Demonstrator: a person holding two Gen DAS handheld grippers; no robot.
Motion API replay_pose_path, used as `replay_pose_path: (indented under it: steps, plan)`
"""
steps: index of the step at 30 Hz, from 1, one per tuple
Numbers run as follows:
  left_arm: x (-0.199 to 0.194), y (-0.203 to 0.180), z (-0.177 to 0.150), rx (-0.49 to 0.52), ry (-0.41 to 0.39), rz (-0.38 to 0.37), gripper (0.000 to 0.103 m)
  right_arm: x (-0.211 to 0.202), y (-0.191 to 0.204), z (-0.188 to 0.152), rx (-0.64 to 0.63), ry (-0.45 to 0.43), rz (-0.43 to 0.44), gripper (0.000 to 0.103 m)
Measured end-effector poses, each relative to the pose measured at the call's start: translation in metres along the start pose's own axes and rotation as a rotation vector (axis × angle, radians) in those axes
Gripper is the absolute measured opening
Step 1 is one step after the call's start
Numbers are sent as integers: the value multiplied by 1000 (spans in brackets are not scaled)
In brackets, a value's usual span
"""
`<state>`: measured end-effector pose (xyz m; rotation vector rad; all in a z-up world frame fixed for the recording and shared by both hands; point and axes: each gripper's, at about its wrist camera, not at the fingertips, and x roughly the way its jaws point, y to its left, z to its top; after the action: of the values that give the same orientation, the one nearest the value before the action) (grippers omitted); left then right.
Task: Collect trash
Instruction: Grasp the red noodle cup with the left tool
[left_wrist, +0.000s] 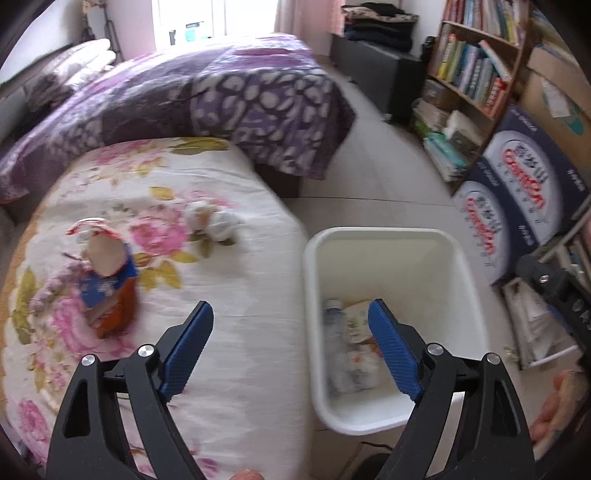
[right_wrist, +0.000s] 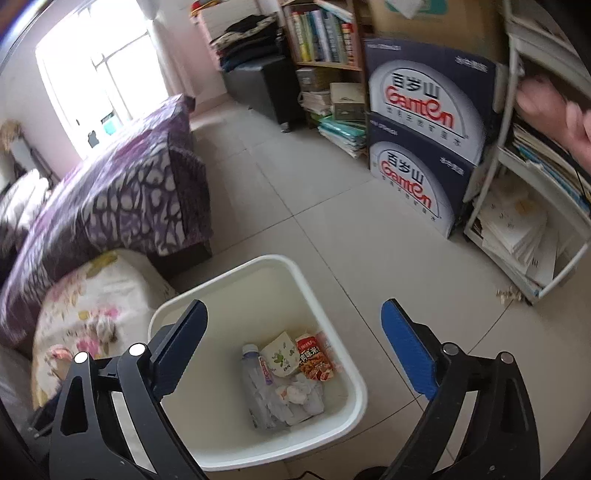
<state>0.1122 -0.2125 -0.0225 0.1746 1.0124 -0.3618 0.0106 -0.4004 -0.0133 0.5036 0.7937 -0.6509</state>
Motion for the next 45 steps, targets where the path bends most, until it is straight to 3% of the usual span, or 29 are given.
replay_pose_path:
  steps: [4,9,15,19,23,27,28,29,31,33,36,45]
  plan:
    - [7,27,-4,-14,5,100,84,5,20,-6,-47,26,15,93]
    - [18,76,0,-104,13,256,88,9,44,-14,-95,41,27,94]
    - [33,135,20,-271,19,338,88,16,78,-25,-176,36,31,96]
    - [50,169,36,-382,58,327,88,23,104,-35,-244,37,40,96]
    - [60,192,50,-471,79,263,88,28,131,-44,-306,36,61,96]
    - [80,209,51,-473,158,232,88,34,160,-59,-366,59,98,96]
    - [82,213,48,-480,165,218,80,36,169,-63,-384,68,111,96]
    - [84,218,45,-477,181,198,63,38,176,-66,-400,75,122,96]
    - [85,226,42,-460,208,138,50,40,195,-77,-448,93,158,96]
    - [77,234,37,-443,198,82,48,41,210,-88,-486,116,198,96]
    - [63,244,32,-408,172,58,47,43,236,-108,-542,169,276,96]
    - [20,281,14,-370,99,65,47,40,298,-162,-693,202,382,95]
